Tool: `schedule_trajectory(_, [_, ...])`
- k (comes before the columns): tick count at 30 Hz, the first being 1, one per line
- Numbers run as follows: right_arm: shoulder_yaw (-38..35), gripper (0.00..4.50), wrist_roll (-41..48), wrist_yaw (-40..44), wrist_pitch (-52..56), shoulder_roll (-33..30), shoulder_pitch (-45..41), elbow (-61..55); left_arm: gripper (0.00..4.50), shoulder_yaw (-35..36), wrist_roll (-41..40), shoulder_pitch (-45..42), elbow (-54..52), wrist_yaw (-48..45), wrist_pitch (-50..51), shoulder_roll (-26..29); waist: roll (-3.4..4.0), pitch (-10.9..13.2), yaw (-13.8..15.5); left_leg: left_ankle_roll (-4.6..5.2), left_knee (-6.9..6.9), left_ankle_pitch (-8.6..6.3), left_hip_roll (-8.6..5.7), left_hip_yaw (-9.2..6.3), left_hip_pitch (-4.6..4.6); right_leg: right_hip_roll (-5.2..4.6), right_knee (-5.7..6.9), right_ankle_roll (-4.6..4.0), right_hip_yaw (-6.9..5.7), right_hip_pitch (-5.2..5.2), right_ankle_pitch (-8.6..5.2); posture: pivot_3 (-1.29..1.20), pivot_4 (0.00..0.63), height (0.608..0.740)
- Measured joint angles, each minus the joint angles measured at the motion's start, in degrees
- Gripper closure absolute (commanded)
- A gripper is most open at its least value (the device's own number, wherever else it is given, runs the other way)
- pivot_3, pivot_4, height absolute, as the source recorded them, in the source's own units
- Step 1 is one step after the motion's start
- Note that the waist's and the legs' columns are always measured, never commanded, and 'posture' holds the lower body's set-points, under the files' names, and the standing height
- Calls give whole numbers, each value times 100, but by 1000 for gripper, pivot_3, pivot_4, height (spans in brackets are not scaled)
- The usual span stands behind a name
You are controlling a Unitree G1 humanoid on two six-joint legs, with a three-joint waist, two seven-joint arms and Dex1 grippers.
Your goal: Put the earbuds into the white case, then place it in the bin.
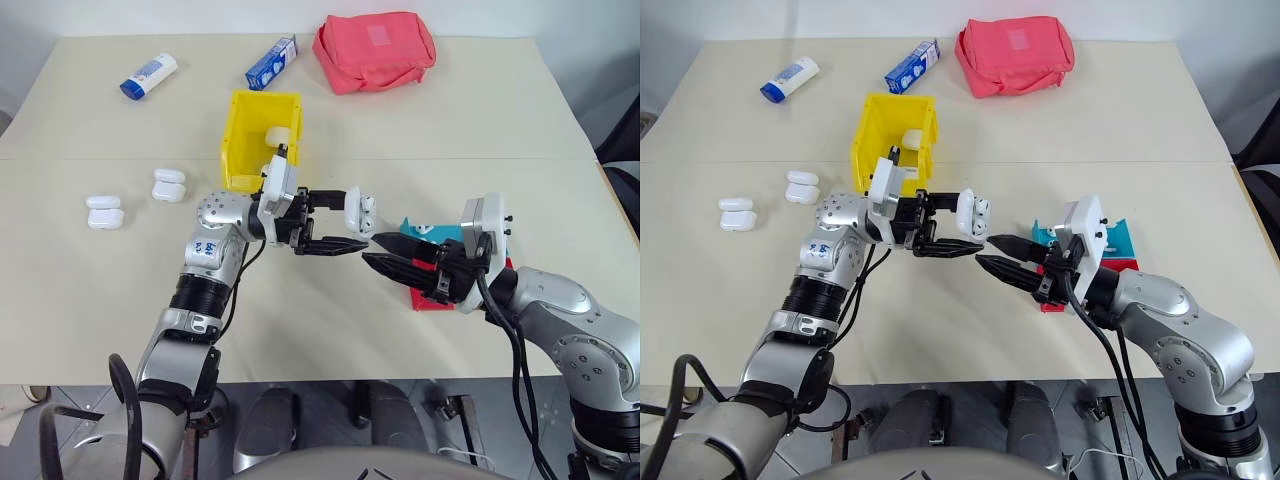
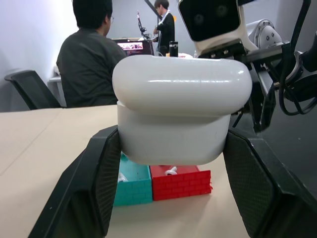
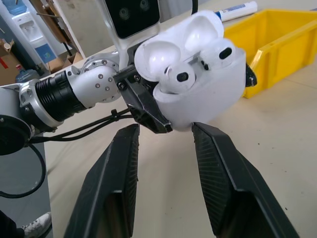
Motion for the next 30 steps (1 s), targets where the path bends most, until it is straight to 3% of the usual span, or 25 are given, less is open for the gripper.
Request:
schedule_trajectory(8, [-305,2735,14,-107,114,-354,-1,-104,1744,-89,208,-54,43,-5,-36,200,0,0,1,0,0,0,0,0,0,1,-1,0,-1,0,0,0,150,740])
schedule_trajectory(11, [-516,3344,128,-230,340,-722,5,-240,1744,-228,491,-169,166,20,-128,310,0,0,10,1,0,0,0,2,0,-1,-3,1,1,0,0,0,150,740])
schedule_trajectory(14, [-727,4366,319,-466,663,-1102,-167,-379,1744,-365,720,-299,266,67,-199,352,-4,3,6,1,0,0,2,1,-2,-1,-5,2,-1,0,1,0,150,740])
schedule_trajectory(17, [-762,4470,558,-828,1021,-1366,-739,-475,1744,-487,985,-548,451,165,-347,363,-4,3,2,-1,0,-1,5,-1,-2,-1,-9,2,-3,0,1,0,150,740])
schedule_trajectory(22, [128,4470,694,-1341,1879,-1386,-2644,-370,1744,-800,1600,-909,911,405,-974,344,-4,1,-25,-6,-9,-1,13,-3,-5,-2,-9,-4,-4,-10,-2,0,150,740])
schedule_trajectory(30, [1262,4470,54,-1258,2170,-945,-3341,179,1744,-825,1722,-1007,1270,446,-1194,309,-8,-1,-7,3,-3,3,-3,-1,-20,-8,-7,2,-8,-16,2,0,150,740])
